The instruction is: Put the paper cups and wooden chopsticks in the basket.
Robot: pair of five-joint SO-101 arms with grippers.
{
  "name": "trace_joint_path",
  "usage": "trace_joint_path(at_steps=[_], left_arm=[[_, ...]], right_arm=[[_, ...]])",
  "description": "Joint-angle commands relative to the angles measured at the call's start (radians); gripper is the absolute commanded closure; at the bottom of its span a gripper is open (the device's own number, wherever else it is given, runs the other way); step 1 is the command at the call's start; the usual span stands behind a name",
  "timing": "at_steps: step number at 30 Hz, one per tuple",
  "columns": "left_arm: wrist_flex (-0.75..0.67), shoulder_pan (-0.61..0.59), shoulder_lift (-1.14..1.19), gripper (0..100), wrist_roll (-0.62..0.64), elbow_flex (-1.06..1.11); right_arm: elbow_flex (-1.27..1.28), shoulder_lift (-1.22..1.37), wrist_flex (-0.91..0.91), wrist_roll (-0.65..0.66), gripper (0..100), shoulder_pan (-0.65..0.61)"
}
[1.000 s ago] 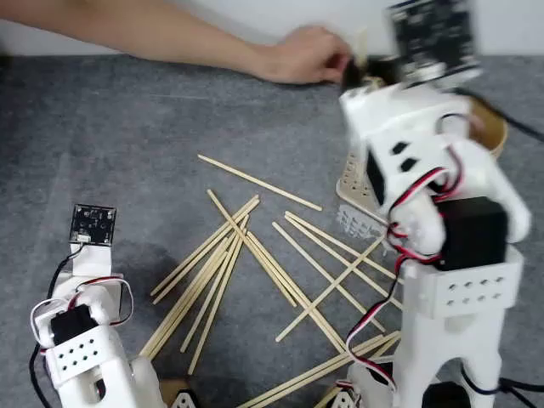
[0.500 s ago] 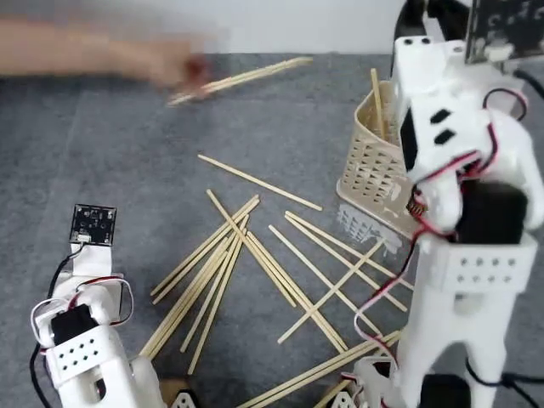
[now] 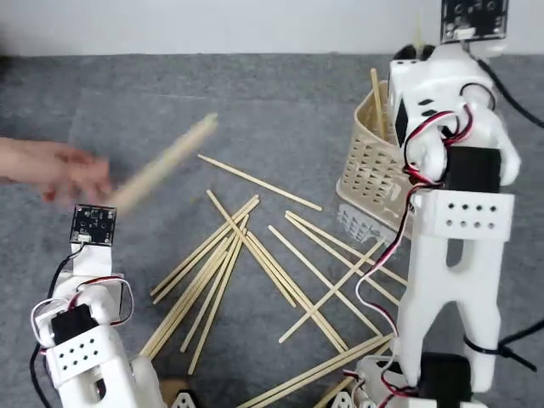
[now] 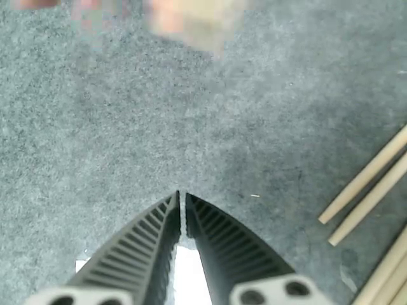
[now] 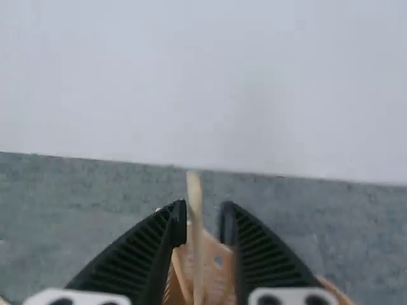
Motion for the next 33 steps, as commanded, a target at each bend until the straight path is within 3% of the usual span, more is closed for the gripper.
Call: trace_joint_path(at_steps=[1, 5, 18, 28, 33], left_arm=[[-0.023, -0.003, -0.018, 98, -0.002, -0.005], [-0.023, -0.003, -0.018, 98, -0.002, -0.005], [-0.038, -0.003, -0.018, 98, -0.002, 0.004], [-0.038, -0.003, -0.018, 98, -0.002, 0.004], [-0.04, -0.003, -0.018, 98, -0.002, 0.004]], right_arm=[[-0.018, -0.019, 0.065, -0.009, 83.0, 0.001], [-0.052, -0.077, 0.157, -0.008, 83.0, -0.025], [-0.041, -0.226, 0.734, -0.008, 83.0, -0.263], [0.295, -0.259, 0.762, -0.003, 82.9, -0.263], [0.548, -0.251, 0.581, -0.026, 82.7, -0.266]])
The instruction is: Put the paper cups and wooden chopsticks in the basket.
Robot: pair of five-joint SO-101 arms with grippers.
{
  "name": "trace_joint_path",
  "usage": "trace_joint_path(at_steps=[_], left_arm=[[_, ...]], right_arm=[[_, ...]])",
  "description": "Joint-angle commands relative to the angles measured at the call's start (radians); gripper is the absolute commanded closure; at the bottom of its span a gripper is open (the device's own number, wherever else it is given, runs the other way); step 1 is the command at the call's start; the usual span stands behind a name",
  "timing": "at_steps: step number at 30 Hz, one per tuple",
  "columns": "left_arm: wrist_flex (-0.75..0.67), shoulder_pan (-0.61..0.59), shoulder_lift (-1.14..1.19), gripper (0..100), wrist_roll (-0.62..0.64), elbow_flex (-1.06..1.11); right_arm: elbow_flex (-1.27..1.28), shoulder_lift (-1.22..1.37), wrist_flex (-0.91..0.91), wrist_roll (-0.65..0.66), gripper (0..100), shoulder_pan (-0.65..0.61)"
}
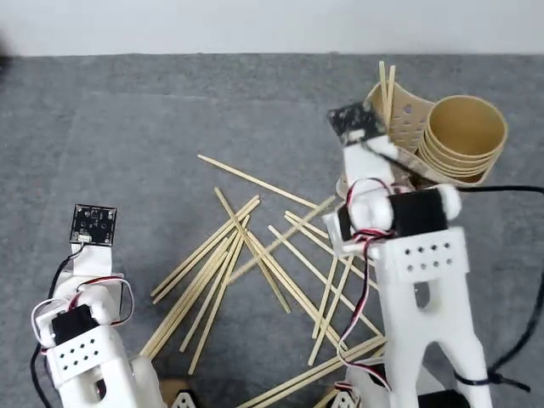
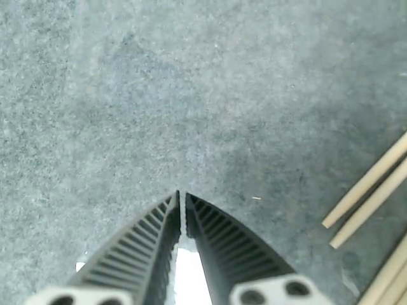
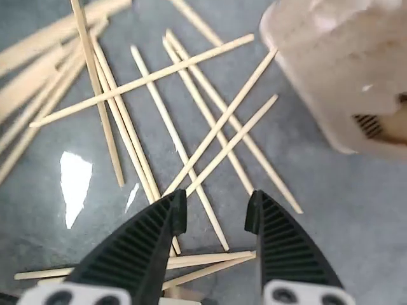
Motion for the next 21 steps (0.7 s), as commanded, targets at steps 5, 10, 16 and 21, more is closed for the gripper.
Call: trace_joint_path(at_steps=[5, 10, 16, 21], left_arm=[[-0.023, -0.003, -0.018, 98, -0.002, -0.004], [-0.023, -0.003, -0.018, 98, -0.002, -0.004], [-0.025, -0.003, -0.018, 98, -0.002, -0.004], [-0.023, -0.003, -0.018, 98, -0.002, -0.004]], right_arm=[[0.384, -0.025, -0.417, -0.094, 82.7, -0.044], [0.569, -0.025, -0.611, -0.095, 82.7, -0.068], [0.608, 0.035, -0.673, -0.152, 82.7, -0.073], [0.608, 0.162, -0.74, -0.164, 82.8, -0.054]])
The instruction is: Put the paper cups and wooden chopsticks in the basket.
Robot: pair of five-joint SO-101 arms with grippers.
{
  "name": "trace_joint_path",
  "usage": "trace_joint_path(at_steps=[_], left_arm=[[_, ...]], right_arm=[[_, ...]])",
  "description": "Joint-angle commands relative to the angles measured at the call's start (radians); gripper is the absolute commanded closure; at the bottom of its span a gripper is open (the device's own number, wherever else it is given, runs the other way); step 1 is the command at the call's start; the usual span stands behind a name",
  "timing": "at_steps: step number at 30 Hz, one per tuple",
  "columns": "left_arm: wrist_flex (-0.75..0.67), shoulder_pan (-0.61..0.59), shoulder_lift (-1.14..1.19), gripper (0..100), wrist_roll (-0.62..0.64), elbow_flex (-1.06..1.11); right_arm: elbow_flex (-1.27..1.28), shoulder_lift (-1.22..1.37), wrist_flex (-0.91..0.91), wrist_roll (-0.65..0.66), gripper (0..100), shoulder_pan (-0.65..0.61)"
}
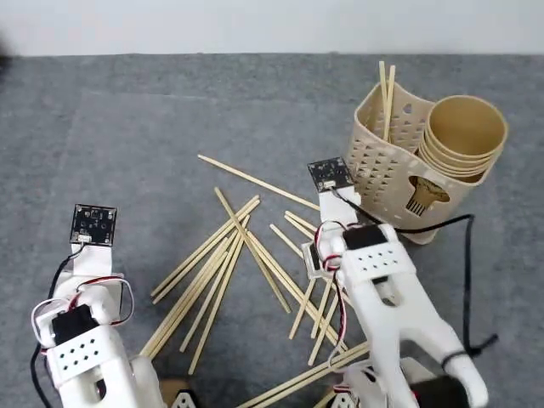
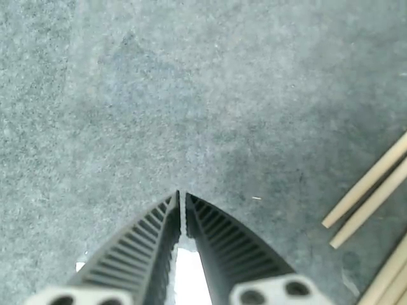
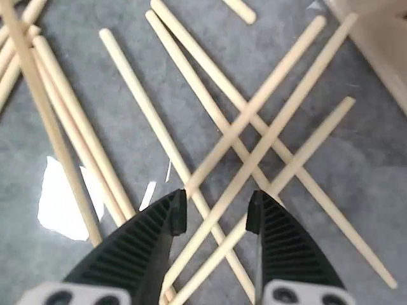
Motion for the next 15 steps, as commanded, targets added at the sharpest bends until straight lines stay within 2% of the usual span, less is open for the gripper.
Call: trace_joint_path(at_steps=[1, 15], left_arm=[[-0.023, -0.003, -0.018, 98, -0.002, -0.004], [-0.028, -0.003, -0.018, 98, -0.003, 0.004]], right_arm=[[-0.008, 0.058, -0.045, -0.012, 82.8, 0.016], [-0.008, 0.102, -0.108, -0.014, 82.9, 0.015]])
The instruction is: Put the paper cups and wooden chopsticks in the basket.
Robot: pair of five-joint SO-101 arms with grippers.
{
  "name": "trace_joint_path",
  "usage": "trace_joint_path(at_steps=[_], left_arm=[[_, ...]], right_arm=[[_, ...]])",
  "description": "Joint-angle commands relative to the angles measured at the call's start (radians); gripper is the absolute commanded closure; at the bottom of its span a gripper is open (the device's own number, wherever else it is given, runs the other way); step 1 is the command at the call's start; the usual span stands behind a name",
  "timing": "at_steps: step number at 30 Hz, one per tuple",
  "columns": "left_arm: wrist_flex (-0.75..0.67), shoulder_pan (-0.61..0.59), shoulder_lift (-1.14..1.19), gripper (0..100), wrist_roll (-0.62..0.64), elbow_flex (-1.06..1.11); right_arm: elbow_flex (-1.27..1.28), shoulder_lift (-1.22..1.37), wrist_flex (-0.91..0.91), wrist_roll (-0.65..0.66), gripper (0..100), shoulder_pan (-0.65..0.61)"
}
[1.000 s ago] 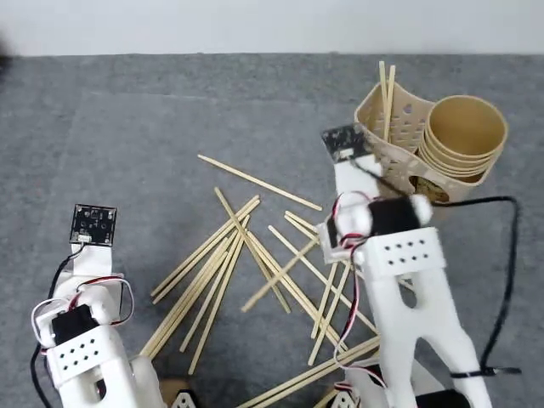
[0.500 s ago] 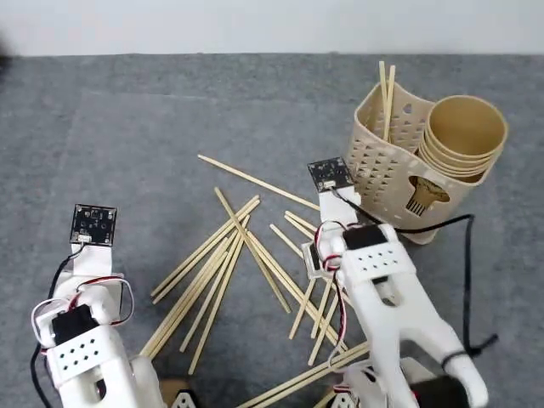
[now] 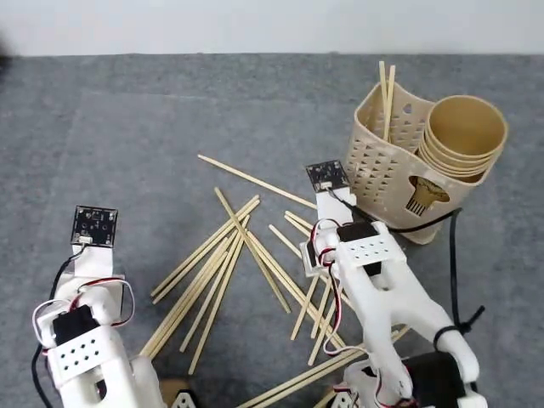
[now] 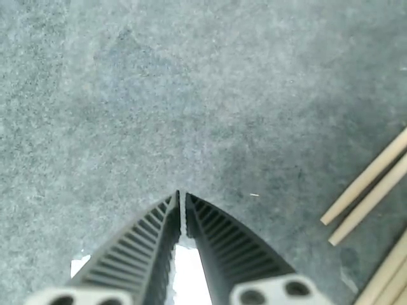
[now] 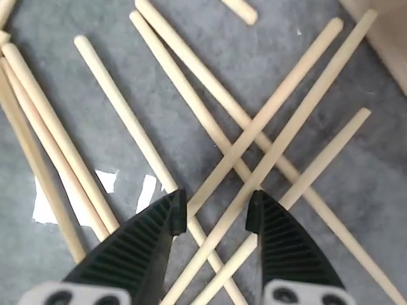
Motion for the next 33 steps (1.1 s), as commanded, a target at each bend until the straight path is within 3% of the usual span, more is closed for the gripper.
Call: trace_joint_path(at_steps=[1, 14, 21, 28, 33], left_arm=[[-0.026, -0.003, -0.018, 98, -0.003, -0.008], [-0.026, -0.003, -0.018, 98, -0.003, -0.008], [-0.026, -0.003, -0.018, 98, -0.005, -0.008], [-0.026, -0.003, -0.018, 98, -0.005, -0.007], [-0.026, -0.003, -0.018, 98, -0.005, -0.007]], right_arm=[[-0.008, 0.002, -0.005, -0.009, 82.9, 0.007], [-0.028, 0.127, -0.001, -0.058, 82.9, -0.002], [-0.157, 0.157, 0.137, -0.11, 83.4, -0.005], [-0.204, 0.156, 0.154, -0.11, 99.1, -0.005], [-0.227, 0.154, 0.156, -0.109, 99.0, -0.005]])
